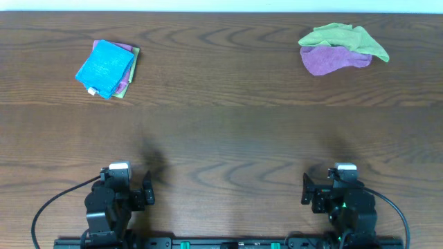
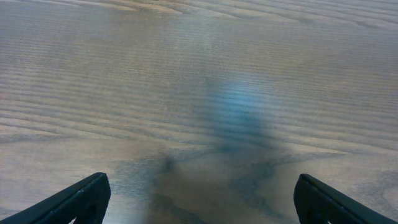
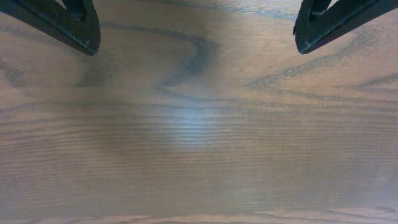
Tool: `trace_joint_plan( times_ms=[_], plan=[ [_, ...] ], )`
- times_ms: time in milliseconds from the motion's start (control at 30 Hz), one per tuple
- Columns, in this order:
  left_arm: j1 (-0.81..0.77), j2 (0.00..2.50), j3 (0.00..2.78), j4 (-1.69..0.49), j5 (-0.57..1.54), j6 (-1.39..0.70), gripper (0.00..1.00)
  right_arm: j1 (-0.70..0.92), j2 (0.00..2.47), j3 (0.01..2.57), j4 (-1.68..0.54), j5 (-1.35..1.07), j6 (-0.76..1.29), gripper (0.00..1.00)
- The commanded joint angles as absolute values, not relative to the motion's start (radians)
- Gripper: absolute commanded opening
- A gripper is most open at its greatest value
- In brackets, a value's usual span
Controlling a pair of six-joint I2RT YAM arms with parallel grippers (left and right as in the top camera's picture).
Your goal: Fold the cloth
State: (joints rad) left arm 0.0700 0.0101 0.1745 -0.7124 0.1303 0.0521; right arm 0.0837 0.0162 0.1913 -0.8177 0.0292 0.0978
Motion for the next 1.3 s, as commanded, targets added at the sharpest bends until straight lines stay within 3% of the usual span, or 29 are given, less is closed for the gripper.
trace_joint_plan(
  times_ms=[0,667,833,1267],
  plan=[
    [0.066,0.004,0.164,-0.729,0.123,0.045,0.95,0.073,0.005,0.181,-0.819,0.022,0.099,0.99],
    [0.066,0.004,0.164,-0.729,0.123,0.045,0.96,0.073,0.005,0.181,-0.804,0.016,0.106,0.99],
    [0.066,0.004,0.164,-0.729,0.123,0.045,0.95,0.073,0.005,0.181,-0.702,-0.143,0.387,0.99],
    [0.066,0.004,0.164,-0.729,0.123,0.045,0.95,0.073,0.006,0.18,-0.551,-0.161,0.58,0.99]
  ],
)
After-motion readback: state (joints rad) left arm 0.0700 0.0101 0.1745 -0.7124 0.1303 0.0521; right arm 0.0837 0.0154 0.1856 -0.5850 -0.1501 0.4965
